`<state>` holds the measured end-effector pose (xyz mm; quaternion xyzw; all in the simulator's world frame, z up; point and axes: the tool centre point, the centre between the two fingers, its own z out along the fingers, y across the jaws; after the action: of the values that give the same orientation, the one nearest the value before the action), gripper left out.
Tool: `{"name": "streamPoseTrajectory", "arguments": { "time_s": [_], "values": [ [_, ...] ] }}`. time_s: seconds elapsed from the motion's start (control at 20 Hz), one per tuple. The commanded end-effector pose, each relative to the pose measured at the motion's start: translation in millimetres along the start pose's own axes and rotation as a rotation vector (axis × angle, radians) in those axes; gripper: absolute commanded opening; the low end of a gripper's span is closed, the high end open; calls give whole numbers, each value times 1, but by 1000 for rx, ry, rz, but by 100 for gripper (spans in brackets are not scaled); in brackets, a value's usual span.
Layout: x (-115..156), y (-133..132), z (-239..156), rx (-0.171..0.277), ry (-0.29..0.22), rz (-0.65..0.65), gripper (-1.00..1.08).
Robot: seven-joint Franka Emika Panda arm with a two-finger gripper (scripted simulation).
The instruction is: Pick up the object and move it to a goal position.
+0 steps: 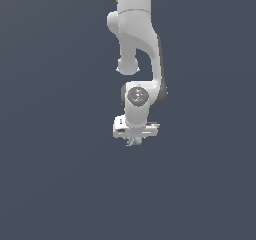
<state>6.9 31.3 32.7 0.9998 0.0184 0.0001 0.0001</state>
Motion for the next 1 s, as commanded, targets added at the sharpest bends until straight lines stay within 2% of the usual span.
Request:
{"name": "streamPoseTrajectory", "arguments": {
  "time_s": [0.0, 0.5, 0.95],
  "values": [
    [0, 0, 1, 0, -1, 0, -100],
    [2, -7, -16, 0, 0, 0, -100],
    [11, -35, -82, -1, 0, 0, -100]
  ]
}}
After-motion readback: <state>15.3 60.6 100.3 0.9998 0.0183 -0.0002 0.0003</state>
